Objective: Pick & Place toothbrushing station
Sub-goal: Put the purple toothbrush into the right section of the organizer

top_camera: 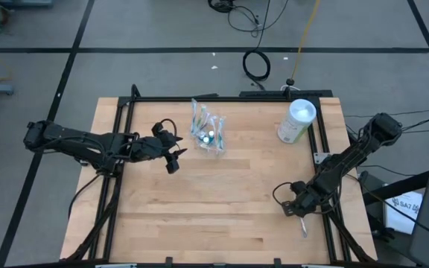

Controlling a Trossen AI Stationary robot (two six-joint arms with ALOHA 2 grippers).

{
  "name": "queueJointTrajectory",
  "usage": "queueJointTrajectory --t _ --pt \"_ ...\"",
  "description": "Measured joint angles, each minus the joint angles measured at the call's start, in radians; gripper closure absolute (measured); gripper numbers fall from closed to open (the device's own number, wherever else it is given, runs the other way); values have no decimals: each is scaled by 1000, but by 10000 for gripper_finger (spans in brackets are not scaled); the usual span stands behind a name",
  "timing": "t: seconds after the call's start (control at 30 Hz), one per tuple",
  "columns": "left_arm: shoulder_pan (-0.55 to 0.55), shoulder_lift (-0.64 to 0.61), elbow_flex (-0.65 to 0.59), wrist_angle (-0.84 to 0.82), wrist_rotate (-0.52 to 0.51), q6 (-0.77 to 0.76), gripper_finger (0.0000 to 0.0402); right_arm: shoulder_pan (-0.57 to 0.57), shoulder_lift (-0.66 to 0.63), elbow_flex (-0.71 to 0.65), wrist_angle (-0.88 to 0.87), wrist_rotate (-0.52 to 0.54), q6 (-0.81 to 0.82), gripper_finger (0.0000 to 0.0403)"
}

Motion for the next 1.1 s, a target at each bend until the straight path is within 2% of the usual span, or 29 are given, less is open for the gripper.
queueJointTrajectory --t 0.1,0.27,0.37,0.53,0.63,0.73,0.83,1.1 --pt "0 0 0 0 0 0 190 0 -17 0 10 16 -16 392" --pt "0 0 0 0 0 0 190 -1 -84 0 64 76 -36 372" --pt "0 0 0 0 0 0 190 -1 -134 -2 120 219 -91 384" --pt "0 0 0 5 0 0 190 -10 -202 -7 248 574 -275 390" --pt "0 0 0 8 0 -1 190 -37 -231 -5 387 729 -476 389" --pt "0 0 0 10 0 -1 190 -78 -244 -5 567 807 -730 392" --pt "0 0 0 11 0 -1 190 -122 -244 -3 779 851 -1036 392" --pt "0 0 0 20 0 -1 190 -267 -219 -3 1301 888 -1935 389"
